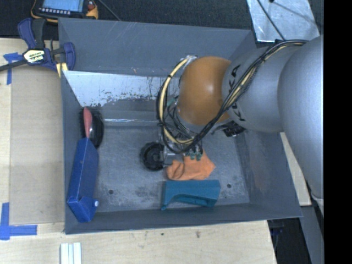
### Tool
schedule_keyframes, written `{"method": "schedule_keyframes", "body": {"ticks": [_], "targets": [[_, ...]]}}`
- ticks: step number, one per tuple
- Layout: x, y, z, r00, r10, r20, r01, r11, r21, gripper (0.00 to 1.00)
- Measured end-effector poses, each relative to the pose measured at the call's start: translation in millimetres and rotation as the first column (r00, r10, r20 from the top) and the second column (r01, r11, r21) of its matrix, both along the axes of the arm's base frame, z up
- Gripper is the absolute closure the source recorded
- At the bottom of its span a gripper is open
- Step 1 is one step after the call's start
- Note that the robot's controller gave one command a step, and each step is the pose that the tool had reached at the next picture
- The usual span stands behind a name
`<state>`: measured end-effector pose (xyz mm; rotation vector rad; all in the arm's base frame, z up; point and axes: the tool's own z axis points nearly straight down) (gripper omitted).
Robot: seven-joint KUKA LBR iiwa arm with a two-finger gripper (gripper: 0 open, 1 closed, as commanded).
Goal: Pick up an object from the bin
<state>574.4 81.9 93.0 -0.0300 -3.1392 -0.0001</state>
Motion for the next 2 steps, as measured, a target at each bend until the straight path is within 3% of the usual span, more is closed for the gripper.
{"method": "schedule_keyframes", "body": {"ticks": [2], "targets": [[1.5, -0.2, 35.2, 1.000, 0.000, 0.008, 0.000, 1.000, 0.000, 1.00]]}}
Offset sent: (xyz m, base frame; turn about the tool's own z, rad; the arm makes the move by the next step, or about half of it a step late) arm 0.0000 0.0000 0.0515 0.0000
